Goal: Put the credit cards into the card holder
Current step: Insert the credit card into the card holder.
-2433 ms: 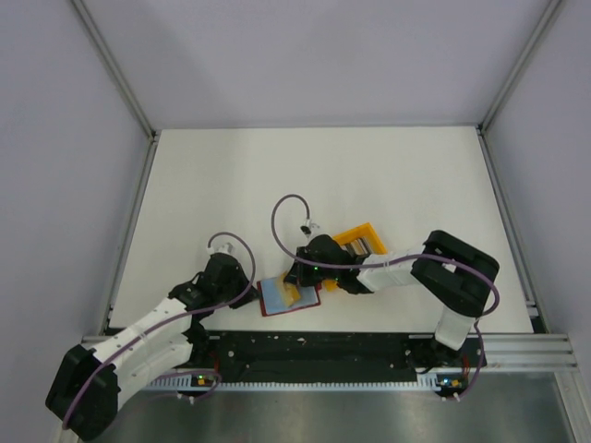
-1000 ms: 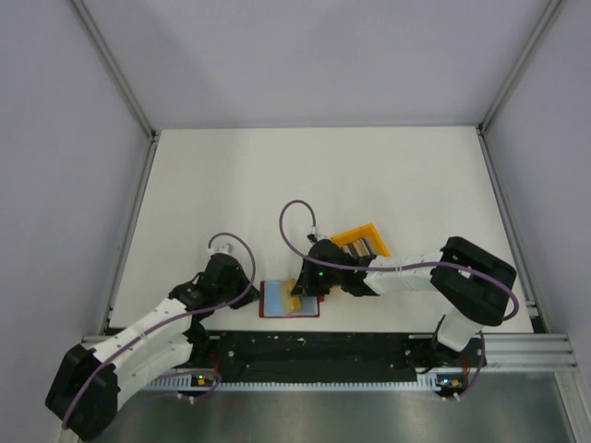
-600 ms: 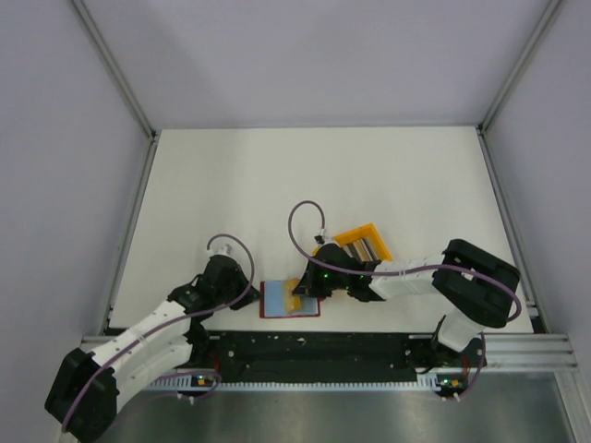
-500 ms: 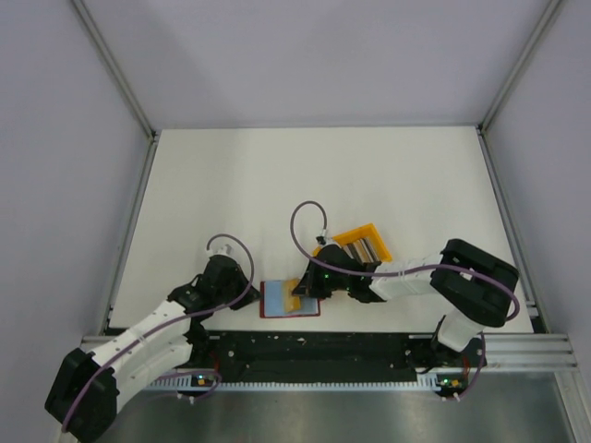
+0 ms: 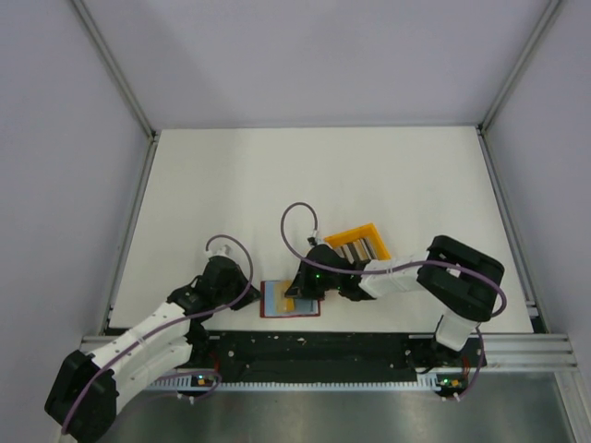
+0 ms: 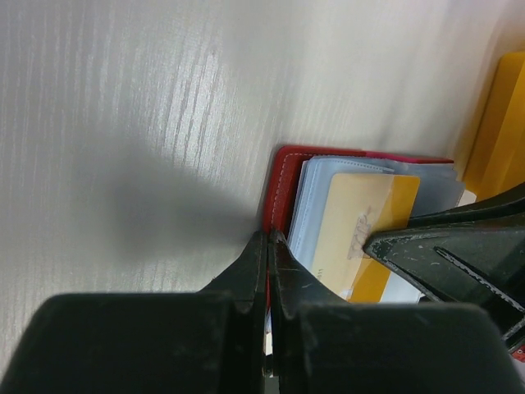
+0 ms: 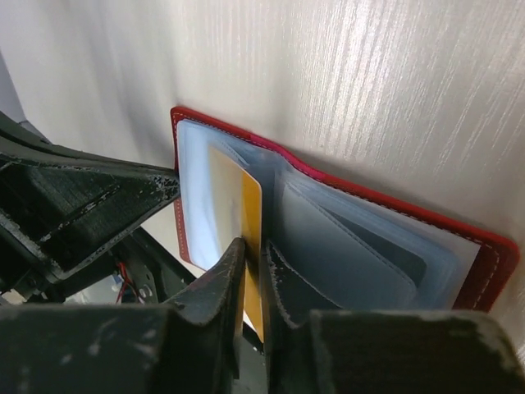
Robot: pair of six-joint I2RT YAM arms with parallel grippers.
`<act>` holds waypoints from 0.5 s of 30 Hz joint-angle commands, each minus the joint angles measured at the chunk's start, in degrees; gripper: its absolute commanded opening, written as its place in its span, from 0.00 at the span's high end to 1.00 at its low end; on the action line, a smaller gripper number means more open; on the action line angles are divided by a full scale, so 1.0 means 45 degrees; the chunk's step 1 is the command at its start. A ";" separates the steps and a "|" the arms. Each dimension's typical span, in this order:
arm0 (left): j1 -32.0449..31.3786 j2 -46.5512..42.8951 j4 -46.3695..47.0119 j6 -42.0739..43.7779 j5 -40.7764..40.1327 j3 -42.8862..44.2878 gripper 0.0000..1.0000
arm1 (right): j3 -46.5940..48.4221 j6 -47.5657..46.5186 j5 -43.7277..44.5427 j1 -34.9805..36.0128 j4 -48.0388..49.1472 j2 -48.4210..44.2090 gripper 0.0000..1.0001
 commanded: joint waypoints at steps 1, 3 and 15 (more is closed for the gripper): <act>-0.0002 -0.0058 0.0042 -0.0061 -0.0128 -0.0243 1.00 | 0.1082 -0.1279 0.0540 0.0353 -0.2827 0.0094 0.84; -0.0001 -0.0097 0.0022 -0.0042 -0.0148 -0.0262 1.00 | 0.1414 -0.1650 0.1398 0.0334 -0.3864 -0.0373 0.72; -0.0021 -0.0195 -0.0037 0.0114 -0.0148 -0.0203 1.00 | 0.2703 -0.2901 0.1521 0.0431 -0.5647 -0.0398 0.56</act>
